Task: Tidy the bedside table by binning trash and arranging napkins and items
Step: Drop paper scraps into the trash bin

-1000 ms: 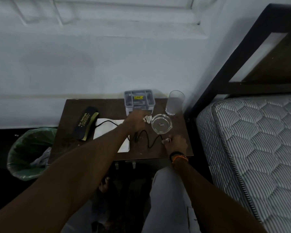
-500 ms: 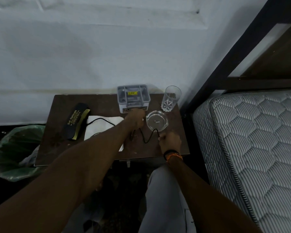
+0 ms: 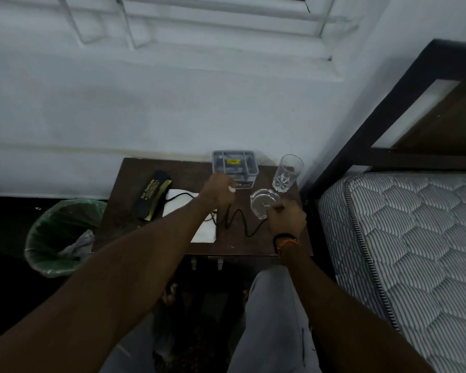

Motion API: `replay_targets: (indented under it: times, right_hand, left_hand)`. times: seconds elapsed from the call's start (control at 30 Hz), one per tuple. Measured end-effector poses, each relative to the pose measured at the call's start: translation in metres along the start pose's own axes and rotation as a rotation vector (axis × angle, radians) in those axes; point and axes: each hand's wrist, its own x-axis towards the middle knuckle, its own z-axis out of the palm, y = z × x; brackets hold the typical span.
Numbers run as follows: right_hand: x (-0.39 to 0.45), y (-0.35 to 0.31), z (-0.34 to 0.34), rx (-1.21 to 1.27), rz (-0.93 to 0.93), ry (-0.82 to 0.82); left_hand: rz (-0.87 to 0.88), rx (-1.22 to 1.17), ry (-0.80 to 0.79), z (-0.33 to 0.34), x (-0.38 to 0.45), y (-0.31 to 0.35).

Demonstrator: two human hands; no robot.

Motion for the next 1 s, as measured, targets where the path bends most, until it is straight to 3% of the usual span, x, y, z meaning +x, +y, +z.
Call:
replay_targets:
  times: [0.2, 0.5, 1.0]
  right_hand:
    - [-0.018, -0.054, 0.016, 0.075, -0.125, -0.002]
    - [-0.059, -0.128, 0.066, 0.162, -0.32, -0.236]
    - [-0.129, -0.231, 0.204, 0.075, -0.519, -0.547]
  left_hand:
    - [-0.09, -0.071, 0.155, -0.044, -0.032, -0.015]
    - [-0.252, -0.062, 0.344, -0.118, -0.099, -0.086]
    - [-0.506, -0.059, 0.346, -0.156, -0.177, -0.261]
